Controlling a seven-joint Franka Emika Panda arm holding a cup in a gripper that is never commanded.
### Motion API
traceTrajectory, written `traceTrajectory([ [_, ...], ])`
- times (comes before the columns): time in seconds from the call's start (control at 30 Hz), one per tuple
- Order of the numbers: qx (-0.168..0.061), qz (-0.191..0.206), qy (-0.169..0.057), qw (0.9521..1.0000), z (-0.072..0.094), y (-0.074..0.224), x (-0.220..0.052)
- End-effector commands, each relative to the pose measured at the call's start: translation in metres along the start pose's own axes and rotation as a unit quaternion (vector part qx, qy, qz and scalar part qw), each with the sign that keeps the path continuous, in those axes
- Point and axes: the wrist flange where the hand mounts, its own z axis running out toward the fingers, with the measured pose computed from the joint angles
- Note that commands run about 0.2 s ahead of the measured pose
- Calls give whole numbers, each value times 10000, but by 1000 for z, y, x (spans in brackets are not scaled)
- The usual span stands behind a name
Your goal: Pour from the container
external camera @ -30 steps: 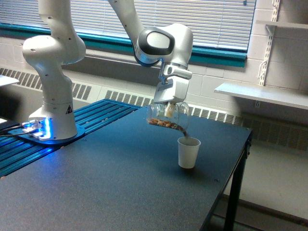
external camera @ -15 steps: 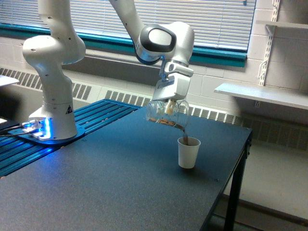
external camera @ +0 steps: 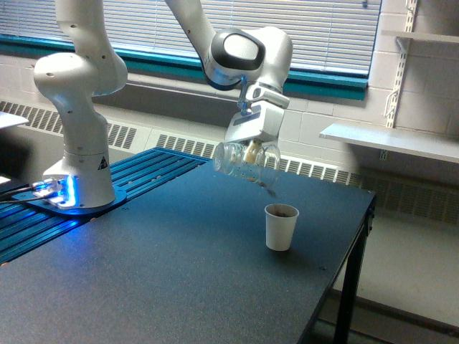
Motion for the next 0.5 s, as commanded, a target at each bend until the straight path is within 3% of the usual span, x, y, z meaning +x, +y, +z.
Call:
traceTrajectory([
  [0.03,-96,-243,11,9997,-11,2,2],
  [0.5,-1,-248,20,9997,-10,-3,-1],
])
